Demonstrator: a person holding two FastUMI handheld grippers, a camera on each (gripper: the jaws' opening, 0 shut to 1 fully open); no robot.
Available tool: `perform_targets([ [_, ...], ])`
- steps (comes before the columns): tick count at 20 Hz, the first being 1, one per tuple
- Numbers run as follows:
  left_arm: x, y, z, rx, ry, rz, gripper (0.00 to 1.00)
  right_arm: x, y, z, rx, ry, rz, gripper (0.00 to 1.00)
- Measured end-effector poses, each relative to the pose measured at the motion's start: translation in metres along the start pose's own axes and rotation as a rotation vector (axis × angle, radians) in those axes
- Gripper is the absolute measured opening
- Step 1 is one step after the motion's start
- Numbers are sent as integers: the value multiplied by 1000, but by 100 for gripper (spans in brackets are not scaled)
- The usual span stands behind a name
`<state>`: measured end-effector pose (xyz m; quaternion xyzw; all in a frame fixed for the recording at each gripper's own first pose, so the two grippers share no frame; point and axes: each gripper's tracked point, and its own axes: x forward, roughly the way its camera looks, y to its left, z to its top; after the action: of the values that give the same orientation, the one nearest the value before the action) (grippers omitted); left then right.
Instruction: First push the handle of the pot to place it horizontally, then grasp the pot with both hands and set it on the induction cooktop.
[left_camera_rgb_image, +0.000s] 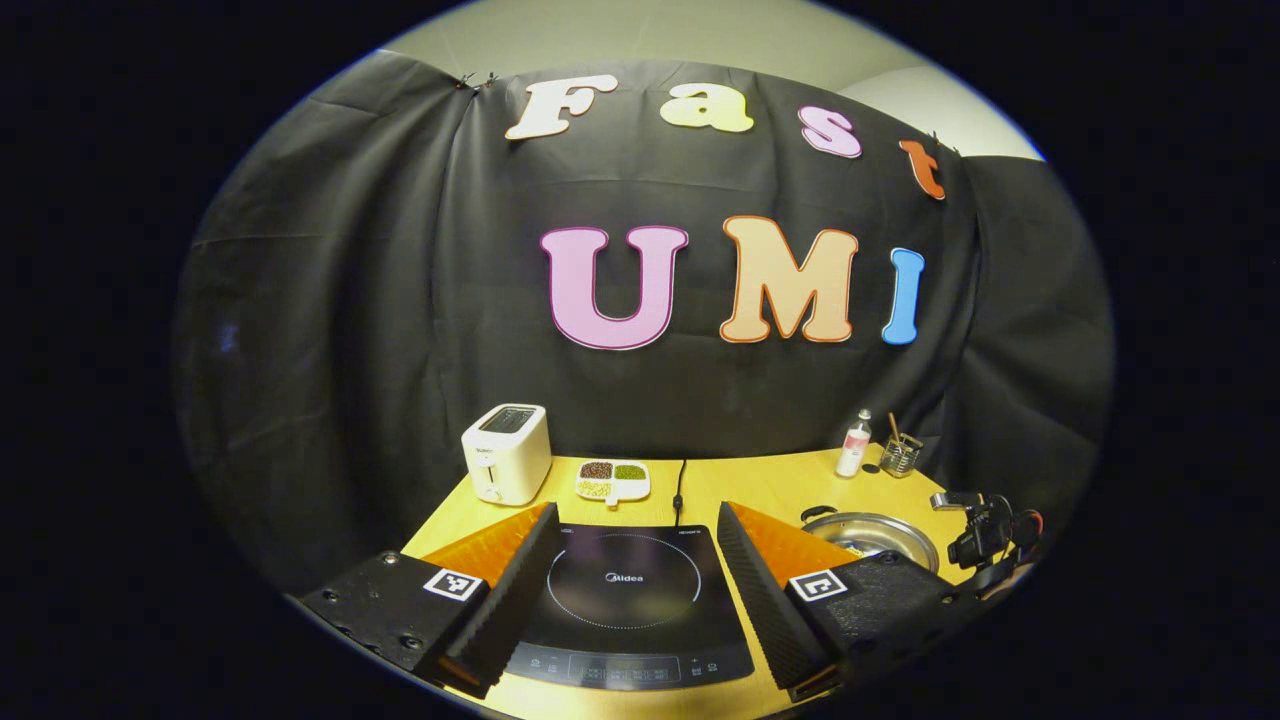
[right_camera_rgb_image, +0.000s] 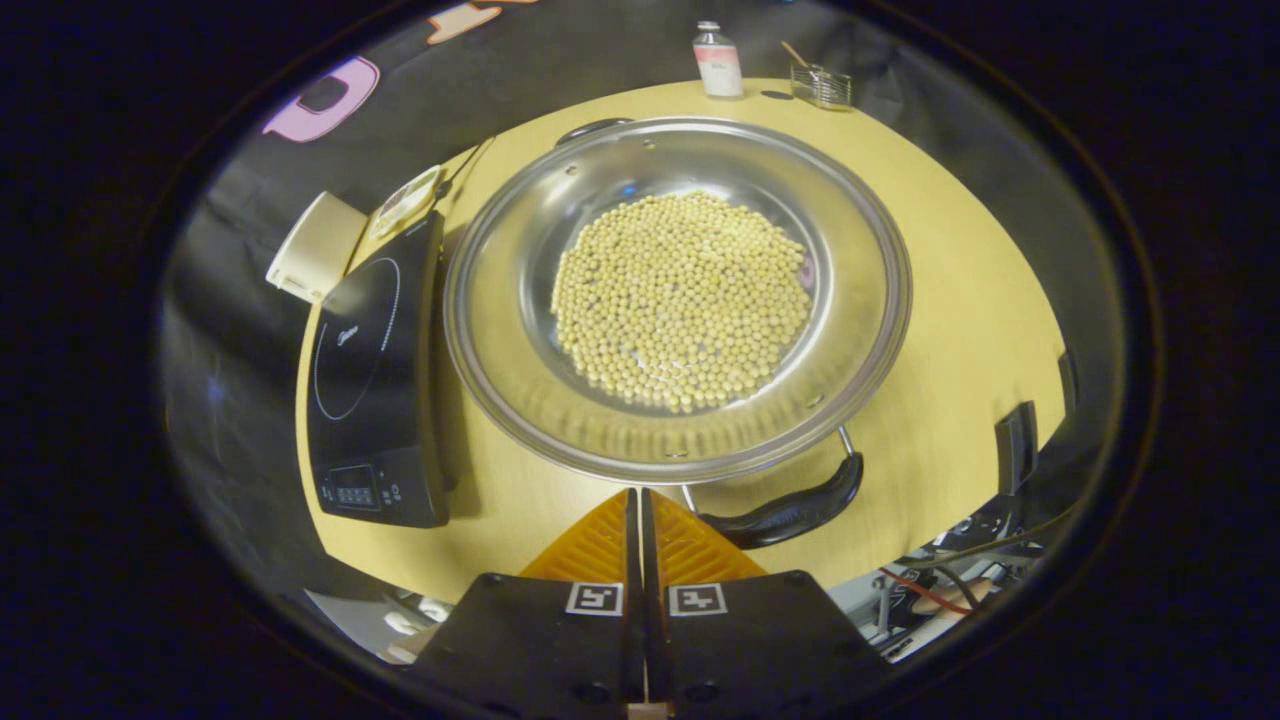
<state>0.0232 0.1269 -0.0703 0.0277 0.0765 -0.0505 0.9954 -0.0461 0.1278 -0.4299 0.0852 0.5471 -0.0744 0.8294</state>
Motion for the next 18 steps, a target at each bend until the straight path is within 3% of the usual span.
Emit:
perform_targets([
  [6,9,3,-17,-29,45,-21,92,2,-41,12,43,-23,-94,3],
  [7,11,4,-20,-27,52,-17,96,2,-46,14,50,-26,-106,3],
  [13,21,-1,-27,-9,88,-36,96,4,-80,27,78,-27,-183,3],
  [18,34,-18,-32,5,127,-57,96,2,-111,47,115,-34,-206,0],
])
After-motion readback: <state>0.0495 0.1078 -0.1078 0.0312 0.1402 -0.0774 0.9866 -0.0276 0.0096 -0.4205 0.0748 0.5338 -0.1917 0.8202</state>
